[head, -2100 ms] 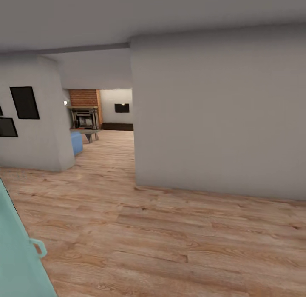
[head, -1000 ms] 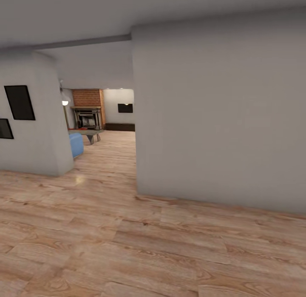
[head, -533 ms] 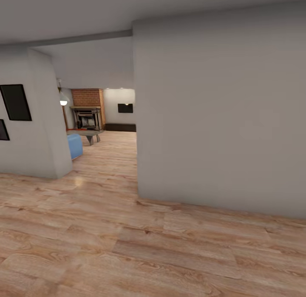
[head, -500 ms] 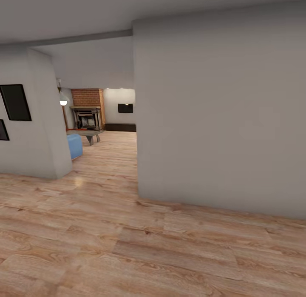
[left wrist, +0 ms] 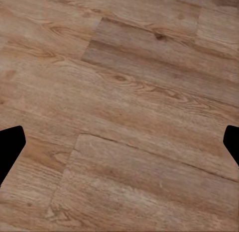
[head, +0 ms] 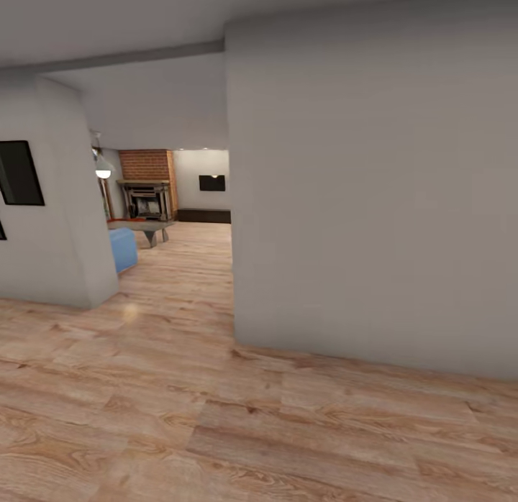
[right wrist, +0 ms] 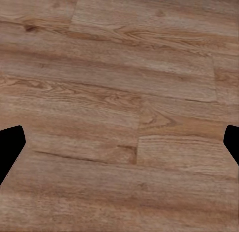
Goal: Move the two storage containers from the living room to the garage. In the garage, place one container on the floor and stack the other container on top of it (either order is fine).
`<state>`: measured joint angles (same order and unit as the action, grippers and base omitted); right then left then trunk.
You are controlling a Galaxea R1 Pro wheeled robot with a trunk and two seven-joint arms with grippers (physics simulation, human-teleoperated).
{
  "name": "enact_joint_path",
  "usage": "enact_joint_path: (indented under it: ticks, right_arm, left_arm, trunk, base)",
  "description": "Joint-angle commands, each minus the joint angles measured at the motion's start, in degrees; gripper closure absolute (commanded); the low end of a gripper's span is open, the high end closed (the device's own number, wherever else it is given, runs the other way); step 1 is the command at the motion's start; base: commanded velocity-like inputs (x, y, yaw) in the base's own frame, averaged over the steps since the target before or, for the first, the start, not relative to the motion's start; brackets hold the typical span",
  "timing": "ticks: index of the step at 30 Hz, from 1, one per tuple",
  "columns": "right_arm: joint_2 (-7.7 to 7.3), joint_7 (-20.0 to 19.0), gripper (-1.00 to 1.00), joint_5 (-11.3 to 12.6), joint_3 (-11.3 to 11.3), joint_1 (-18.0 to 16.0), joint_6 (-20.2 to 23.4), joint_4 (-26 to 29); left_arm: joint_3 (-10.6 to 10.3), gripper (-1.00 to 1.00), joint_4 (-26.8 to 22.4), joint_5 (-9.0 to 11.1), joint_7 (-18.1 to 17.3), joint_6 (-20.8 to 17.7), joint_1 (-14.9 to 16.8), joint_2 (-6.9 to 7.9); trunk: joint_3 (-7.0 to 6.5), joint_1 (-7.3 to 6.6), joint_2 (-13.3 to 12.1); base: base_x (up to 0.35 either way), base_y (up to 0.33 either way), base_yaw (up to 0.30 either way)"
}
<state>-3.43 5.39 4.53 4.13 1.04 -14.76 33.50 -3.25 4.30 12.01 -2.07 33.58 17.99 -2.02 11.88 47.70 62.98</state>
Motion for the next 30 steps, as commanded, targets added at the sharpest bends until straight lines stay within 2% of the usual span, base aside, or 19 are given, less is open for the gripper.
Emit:
enact_joint_path:
  ticks: [1, 6, 30]
  right_arm:
    - [-0.08, 0.4, -1.00, 0.5, 0.4, 0.0, -0.1, 0.1]
    - [-0.10, 0.4, -1.00, 0.5, 0.4, 0.0, -0.1, 0.1]
    - [-0.08, 0.4, -1.00, 0.5, 0.4, 0.0, -0.1, 0.1]
  left_arm:
    - [-0.4, -1.00, 0.3, 0.6, -0.2, 0.3, 0.1, -0.02]
    - [-0.4, -1.00, 0.3, 0.6, -0.2, 0.3, 0.1, -0.05]
    - [-0.4, -1.00, 0.3, 0.6, -0.2, 0.3, 0.1, -0.09]
  trunk:
    - [0.06, 0.05, 0.0]
    - [0.06, 0.05, 0.0]
    - [0.06, 0.05, 0.0]
  base:
    - [0.326, 0.000, 0.021]
    - [0.326, 0.000, 0.177]
    - [0.326, 0.000, 0.272]
